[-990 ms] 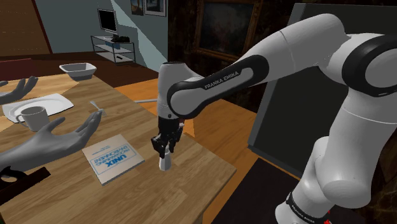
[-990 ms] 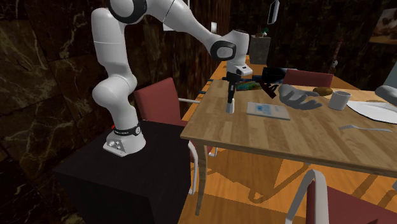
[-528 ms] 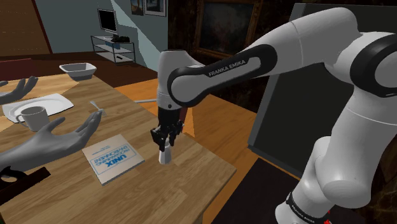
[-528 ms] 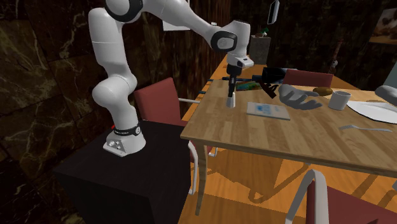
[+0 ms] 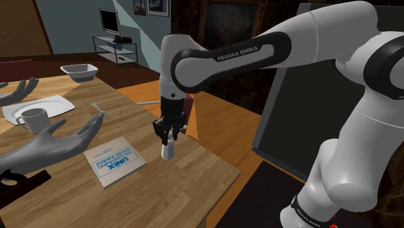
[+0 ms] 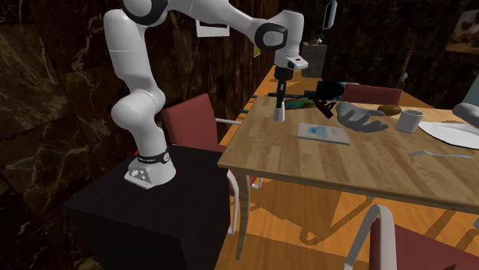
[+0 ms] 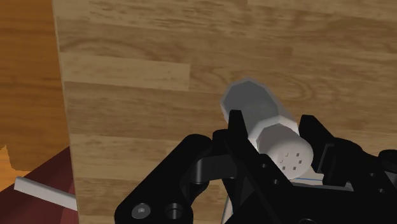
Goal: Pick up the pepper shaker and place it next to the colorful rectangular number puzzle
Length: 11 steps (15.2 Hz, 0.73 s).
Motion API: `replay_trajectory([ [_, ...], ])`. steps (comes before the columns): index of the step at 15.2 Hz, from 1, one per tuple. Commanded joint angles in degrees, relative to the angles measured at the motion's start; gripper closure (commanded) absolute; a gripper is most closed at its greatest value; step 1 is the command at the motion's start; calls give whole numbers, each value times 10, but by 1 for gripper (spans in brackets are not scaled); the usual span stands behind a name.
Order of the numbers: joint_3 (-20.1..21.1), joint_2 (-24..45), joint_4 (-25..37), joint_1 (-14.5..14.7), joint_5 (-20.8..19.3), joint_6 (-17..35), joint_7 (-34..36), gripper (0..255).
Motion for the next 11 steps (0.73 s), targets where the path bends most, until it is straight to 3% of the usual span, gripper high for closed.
replay_trajectory([
  [1, 0, -4, 12, 0, 0, -16, 2, 255],
  [11, -2, -15, 76, -2, 0, -91, 8, 255],
])
